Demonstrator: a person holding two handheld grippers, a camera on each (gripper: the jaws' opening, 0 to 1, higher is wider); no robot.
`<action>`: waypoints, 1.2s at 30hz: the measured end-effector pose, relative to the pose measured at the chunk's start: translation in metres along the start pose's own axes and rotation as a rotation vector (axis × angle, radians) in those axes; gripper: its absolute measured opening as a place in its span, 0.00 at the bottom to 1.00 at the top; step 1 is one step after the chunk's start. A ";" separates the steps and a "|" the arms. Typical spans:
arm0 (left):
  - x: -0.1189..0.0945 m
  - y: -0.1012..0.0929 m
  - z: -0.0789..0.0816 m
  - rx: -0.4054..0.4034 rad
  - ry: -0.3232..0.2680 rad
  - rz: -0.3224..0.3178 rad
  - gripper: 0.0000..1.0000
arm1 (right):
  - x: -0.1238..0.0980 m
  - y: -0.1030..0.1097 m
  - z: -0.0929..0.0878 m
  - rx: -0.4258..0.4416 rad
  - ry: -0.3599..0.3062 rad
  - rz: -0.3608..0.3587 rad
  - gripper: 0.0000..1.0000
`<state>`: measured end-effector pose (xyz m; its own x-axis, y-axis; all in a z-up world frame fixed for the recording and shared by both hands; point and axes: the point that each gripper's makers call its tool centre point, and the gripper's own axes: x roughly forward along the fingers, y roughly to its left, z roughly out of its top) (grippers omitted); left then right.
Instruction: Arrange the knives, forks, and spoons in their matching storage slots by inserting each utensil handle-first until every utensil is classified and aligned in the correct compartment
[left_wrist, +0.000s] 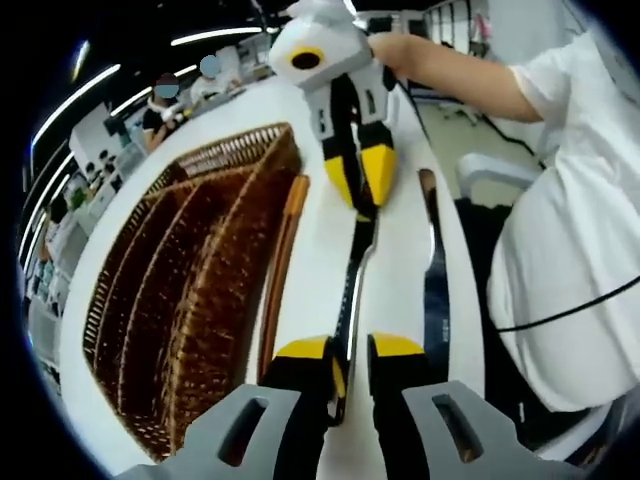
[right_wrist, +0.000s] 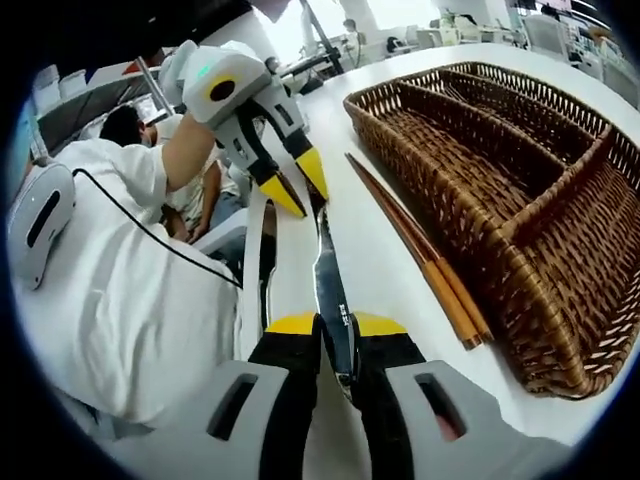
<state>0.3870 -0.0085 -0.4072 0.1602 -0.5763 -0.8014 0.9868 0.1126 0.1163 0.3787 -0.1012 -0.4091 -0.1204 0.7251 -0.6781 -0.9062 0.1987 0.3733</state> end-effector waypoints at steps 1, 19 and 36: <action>0.000 0.000 0.000 0.008 0.010 -0.007 0.13 | 0.000 0.000 0.000 0.013 0.002 0.007 0.11; 0.005 0.001 0.002 0.157 0.165 -0.040 0.07 | 0.002 -0.001 0.000 0.179 0.042 0.058 0.07; 0.002 0.003 0.002 0.164 0.206 -0.064 0.06 | 0.000 -0.011 0.000 0.095 0.025 -0.033 0.01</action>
<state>0.3903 -0.0105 -0.4075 0.1058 -0.3992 -0.9107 0.9881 -0.0608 0.1415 0.3886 -0.1040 -0.4132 -0.1023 0.7007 -0.7061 -0.8673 0.2847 0.4082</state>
